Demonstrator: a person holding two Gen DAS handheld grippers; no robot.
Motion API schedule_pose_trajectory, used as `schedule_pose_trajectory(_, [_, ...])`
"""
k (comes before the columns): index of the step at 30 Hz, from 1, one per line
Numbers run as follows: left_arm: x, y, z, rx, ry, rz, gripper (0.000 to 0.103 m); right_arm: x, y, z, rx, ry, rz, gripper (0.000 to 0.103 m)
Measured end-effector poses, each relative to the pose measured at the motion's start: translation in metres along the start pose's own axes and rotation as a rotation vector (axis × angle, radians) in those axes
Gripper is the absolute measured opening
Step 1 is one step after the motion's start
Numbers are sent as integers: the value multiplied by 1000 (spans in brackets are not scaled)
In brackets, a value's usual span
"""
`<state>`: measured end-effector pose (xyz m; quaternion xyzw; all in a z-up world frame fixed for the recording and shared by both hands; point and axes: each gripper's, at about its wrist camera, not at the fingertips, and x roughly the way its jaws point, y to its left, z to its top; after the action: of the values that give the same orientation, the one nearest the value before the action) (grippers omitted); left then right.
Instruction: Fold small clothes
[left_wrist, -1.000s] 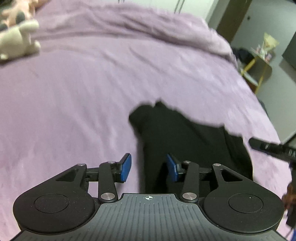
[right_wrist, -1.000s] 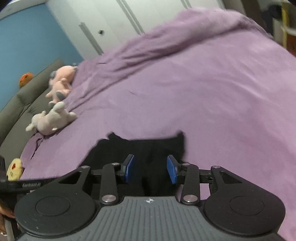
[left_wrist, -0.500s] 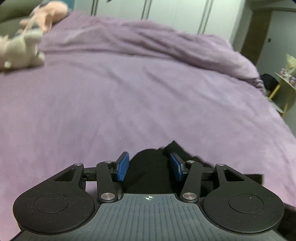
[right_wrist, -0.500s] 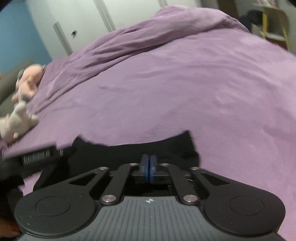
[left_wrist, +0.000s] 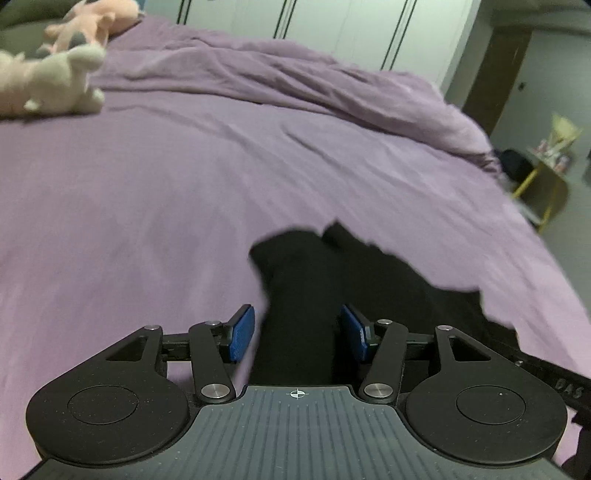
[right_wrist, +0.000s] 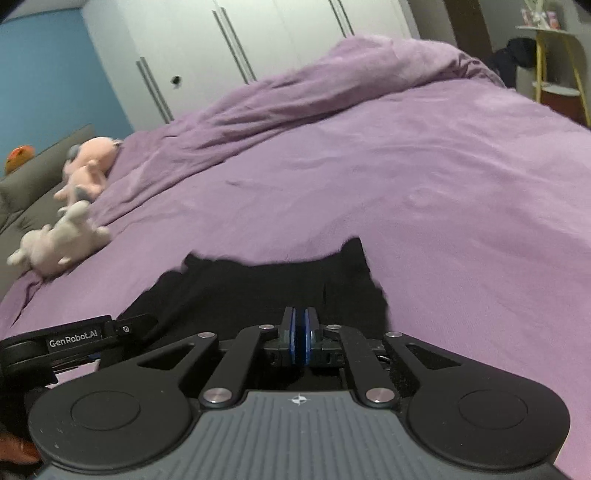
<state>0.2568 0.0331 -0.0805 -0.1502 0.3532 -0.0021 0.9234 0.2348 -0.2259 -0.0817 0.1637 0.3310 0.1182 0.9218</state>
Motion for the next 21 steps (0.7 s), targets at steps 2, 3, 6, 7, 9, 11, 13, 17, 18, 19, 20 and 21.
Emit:
schedule_pose_trajectory(2, [-21,11,-18,-40,24,-17,62,-27,-5,-10,28,22,9,5])
schedule_pose_trajectory(3, [-32,17,-27,-65,33,-33,63,-39,-9,-16,51,43,14,5])
schedule_pose_trajectory(6, [-57,30,-46,-131,29,-63,65,-60,-16,-34,94,102,5,15])
schedule_pose_trajectory(7, [-61,32,-49,-138,45,-68,65,-64,-16,-38,93,109,12,16])
schedule_pose_trajectory(9, [-66,33,-52,-145,79,-79,65,-70,-16,-41,96,132,13,18])
schedule_pose_trajectory(11, [-68,34,-54,-139,95,-75,65,-73,-18,-41,128,153,32,25])
schedule_pose_trajectory(13, [-70,32,-56,-119,114,-74,65,-74,-19,-41,154,175,50,31])
schedule_pose_trajectory(17, [-69,26,-58,-88,166,-102,62,-73,-12,-46,129,201,27,32])
schedule_pose_trajectory(18, [-70,25,-58,-87,173,-102,62,-73,-9,-48,115,205,25,32])
schedule_pose_trajectory(19, [-70,23,-58,-85,178,-112,60,-73,-6,-49,94,203,21,31])
schedule_pose_trajectory(20, [-70,22,-58,-84,191,-130,58,-73,-3,-51,64,200,13,31])
schedule_pose_trajectory(21, [-70,20,-58,-84,201,-136,57,-73,1,-52,34,196,0,27])
